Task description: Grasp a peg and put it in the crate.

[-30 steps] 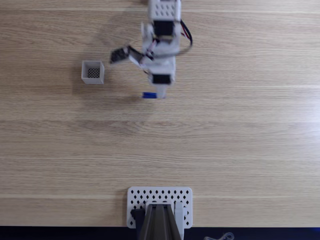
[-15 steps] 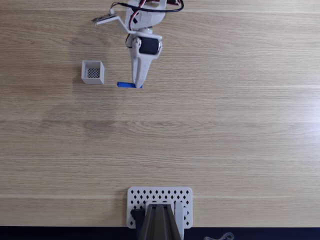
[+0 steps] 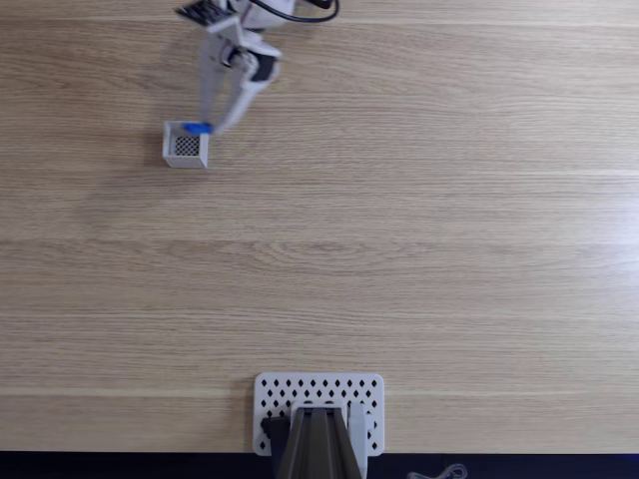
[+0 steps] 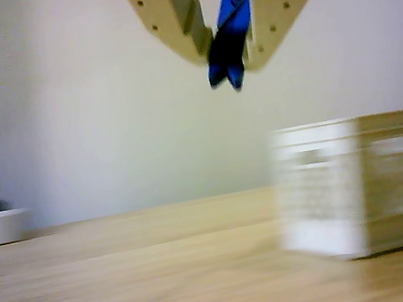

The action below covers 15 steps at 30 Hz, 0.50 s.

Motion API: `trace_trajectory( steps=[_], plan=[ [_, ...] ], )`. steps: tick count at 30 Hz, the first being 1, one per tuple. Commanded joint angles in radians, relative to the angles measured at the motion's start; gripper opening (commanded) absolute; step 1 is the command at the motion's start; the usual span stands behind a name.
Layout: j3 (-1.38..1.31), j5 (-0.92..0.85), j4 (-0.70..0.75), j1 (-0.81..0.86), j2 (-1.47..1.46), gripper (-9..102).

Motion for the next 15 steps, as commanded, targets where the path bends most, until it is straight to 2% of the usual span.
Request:
trace_trajectory(
  steps=[1,8,15],
  plan=[
    [-0.014,-0.012,-0.117,0.092,0.044,0],
    [-0.032,-0.012,-0.227,0.101,-0.081,0],
    [-0.08,-0.012,-0.252,0.064,-0.181,0]
  ],
)
